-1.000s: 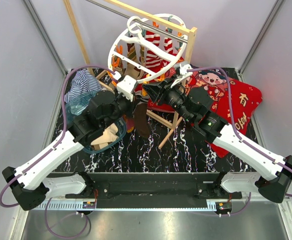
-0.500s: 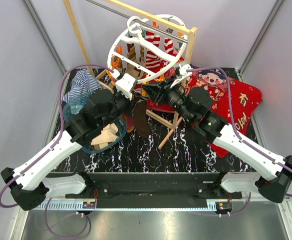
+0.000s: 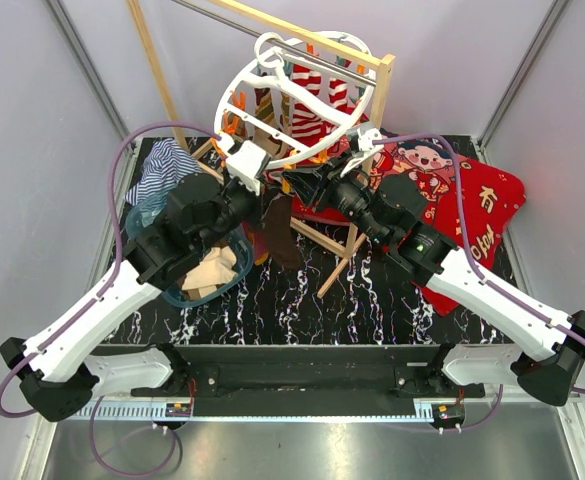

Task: Clip the socks to the hanger
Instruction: Clamp the sock onto the hanger.

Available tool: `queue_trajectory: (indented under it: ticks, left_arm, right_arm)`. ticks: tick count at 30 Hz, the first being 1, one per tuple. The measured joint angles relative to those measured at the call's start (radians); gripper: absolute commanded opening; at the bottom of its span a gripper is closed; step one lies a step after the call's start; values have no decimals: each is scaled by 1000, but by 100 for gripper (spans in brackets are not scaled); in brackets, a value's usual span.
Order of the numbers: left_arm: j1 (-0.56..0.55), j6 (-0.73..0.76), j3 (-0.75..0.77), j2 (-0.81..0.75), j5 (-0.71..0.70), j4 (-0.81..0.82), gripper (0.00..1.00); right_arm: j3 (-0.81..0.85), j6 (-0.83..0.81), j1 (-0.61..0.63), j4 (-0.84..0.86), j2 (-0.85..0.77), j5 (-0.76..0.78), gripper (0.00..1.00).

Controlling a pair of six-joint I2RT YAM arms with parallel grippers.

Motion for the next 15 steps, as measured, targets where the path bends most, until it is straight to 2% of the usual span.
queue_trajectory:
  ticks: [5,7,8,14,15]
  left_arm:
    - [11,-23,32,0,12,1,0]
    - [12,-30,35,0,18,2,0]
    - [13,-33,35,0,21,2,0]
    - [17,-53,34,0,33,2,1]
    - [18,-56,31,0,34,5,1]
  right_arm:
    - [0,0,0,7,0,-6,1]
    - [0,-1,0,10,0,-11,9]
    - [0,-2,0,11,0,-16,17]
    - [-9,-8,0,23,0,-28,39]
    - [-12,-10,0,27,0,-31,46]
